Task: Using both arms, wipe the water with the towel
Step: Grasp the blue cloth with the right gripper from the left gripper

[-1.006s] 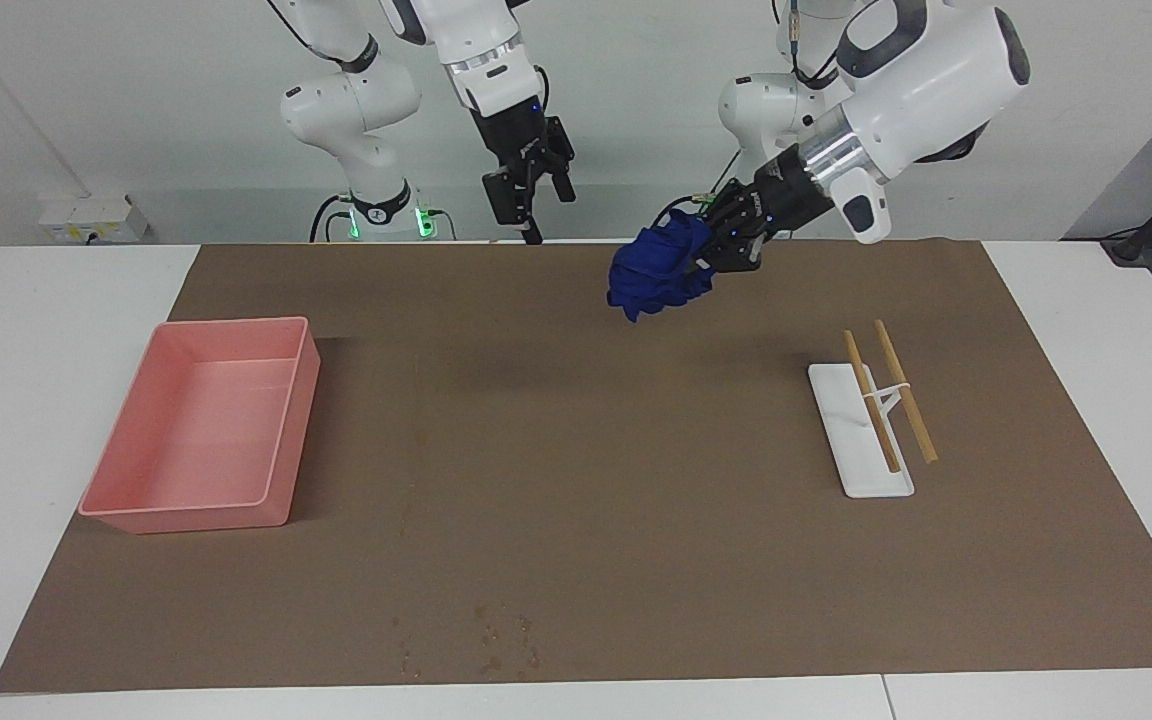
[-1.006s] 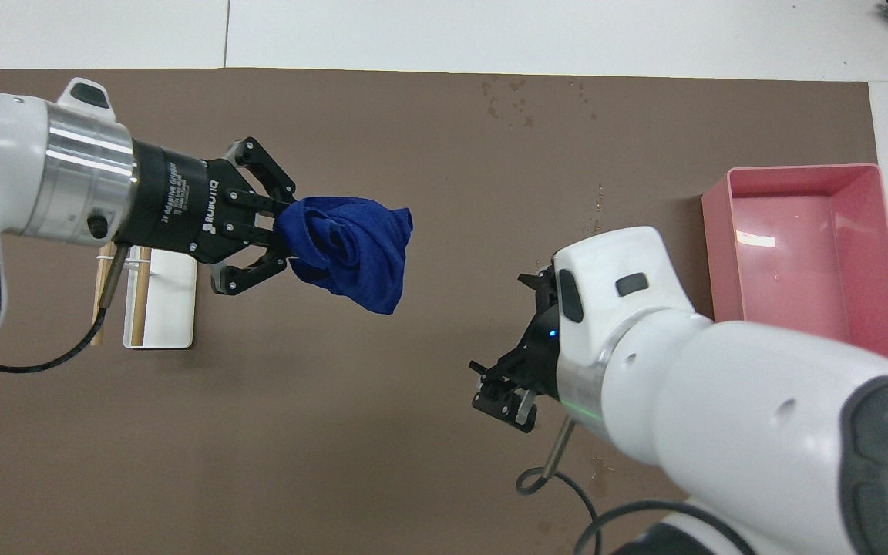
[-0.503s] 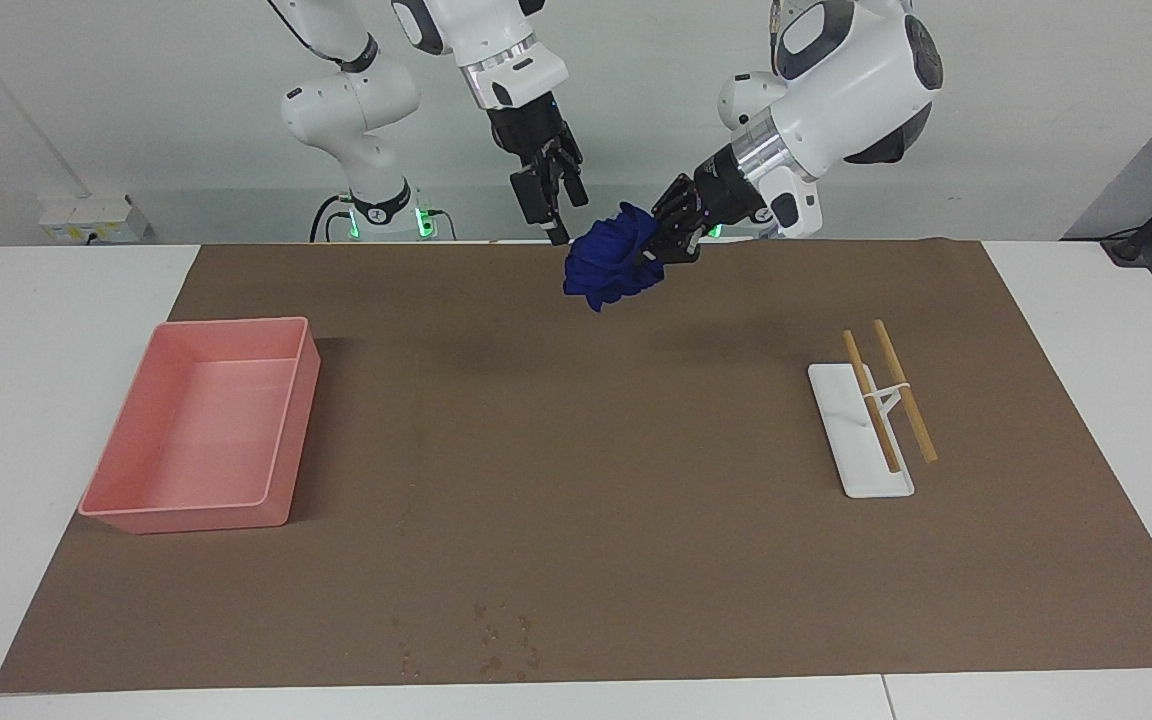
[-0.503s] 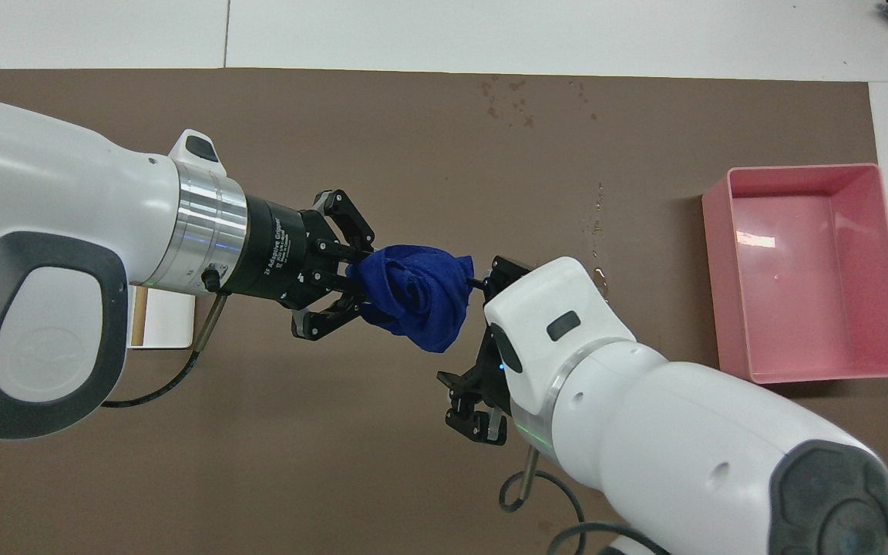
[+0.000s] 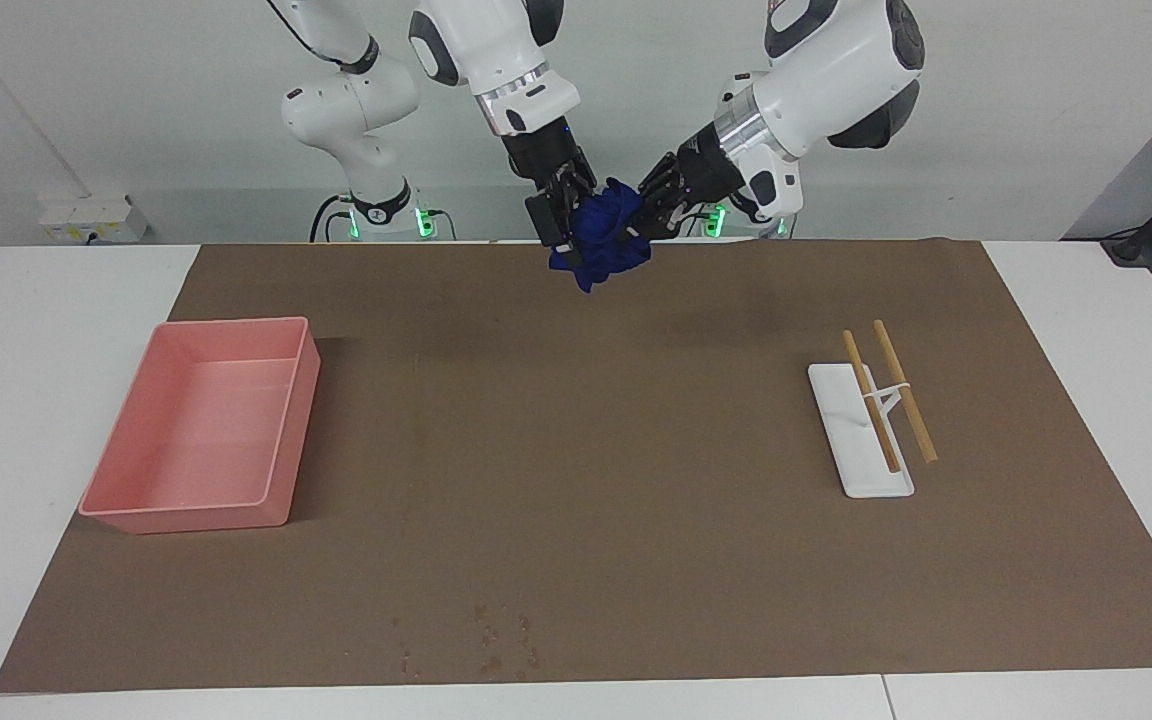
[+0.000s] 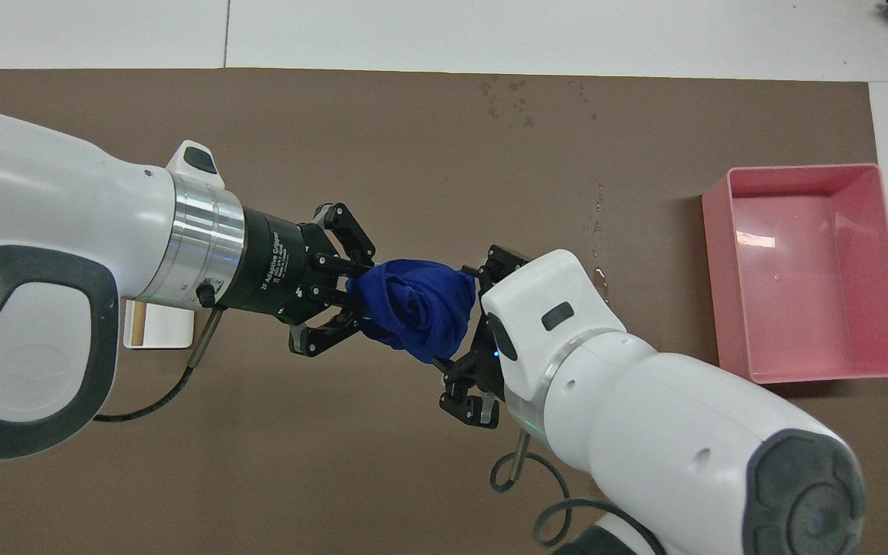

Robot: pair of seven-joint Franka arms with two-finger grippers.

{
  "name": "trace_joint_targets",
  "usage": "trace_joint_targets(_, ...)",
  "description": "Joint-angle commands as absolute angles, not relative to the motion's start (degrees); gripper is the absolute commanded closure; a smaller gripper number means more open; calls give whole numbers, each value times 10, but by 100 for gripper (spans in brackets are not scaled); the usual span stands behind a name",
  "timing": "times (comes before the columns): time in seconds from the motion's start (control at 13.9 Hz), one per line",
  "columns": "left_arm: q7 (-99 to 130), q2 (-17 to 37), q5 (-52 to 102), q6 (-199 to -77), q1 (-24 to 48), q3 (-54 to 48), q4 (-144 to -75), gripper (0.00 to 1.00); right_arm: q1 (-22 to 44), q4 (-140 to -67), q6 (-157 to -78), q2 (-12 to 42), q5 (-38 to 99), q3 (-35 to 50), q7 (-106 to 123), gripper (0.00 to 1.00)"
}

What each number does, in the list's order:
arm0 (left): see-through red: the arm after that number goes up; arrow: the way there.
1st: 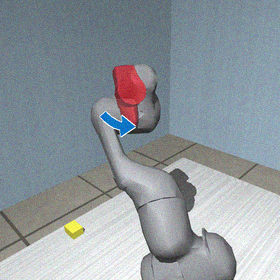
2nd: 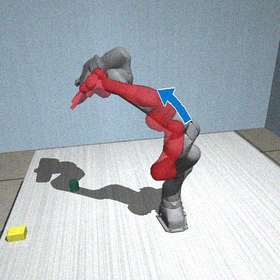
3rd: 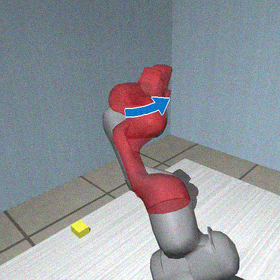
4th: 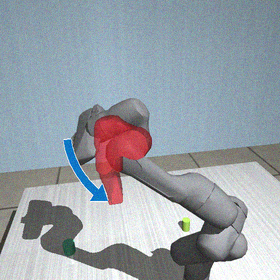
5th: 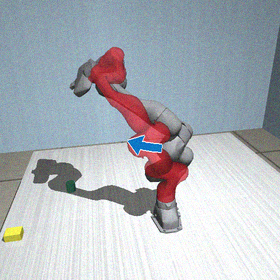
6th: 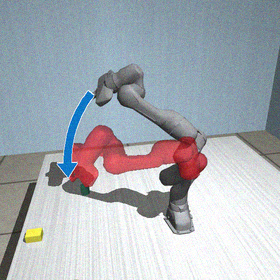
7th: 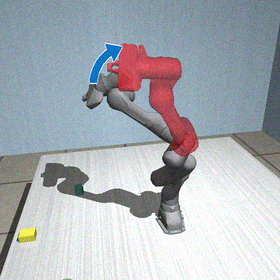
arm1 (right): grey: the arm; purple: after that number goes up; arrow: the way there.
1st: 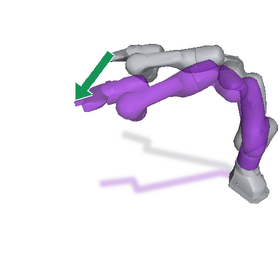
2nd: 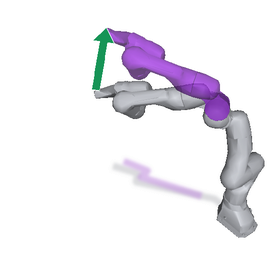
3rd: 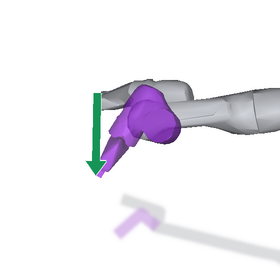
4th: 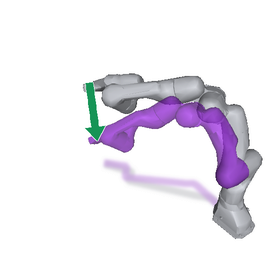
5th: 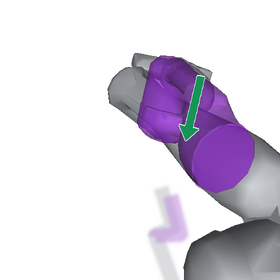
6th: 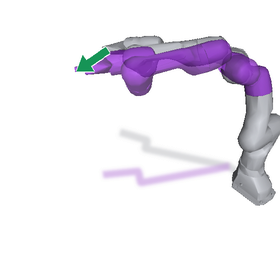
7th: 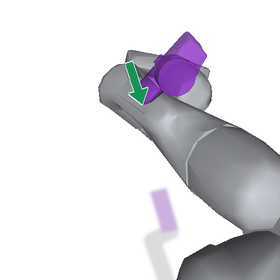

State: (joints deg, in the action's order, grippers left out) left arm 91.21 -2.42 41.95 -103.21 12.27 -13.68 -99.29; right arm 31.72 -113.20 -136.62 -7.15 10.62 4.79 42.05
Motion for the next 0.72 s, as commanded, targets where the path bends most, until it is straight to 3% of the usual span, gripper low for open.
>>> trace_joint_targets(0.0, 918, -51, 434, -1031, 129, -129, -1024, 100, 328, -1137, -1379, -70, 111, 47, 382, 1)
trace_joint_targets(0.07, 918, -52, 434, -1032, 129, -129, -1025, 100, 327, -1137, -1376, -70, 111, 47, 385, 47)
trace_joint_targets(0.14, 918, -51, 434, -1034, 130, -129, -1025, 100, 328, -1136, -1375, -70, 110, 47, 381, 79)
trace_joint_targets(0.22, 918, -52, 434, -1034, 131, -130, -1027, 100, 328, -1136, -1375, -70, 111, 47, 381, 100)
trace_joint_targets(0.65, 914, -54, 433, -1036, 137, -129, -1030, 100, 327, -1136, -1350, -71, 111, 47, 376, 100)
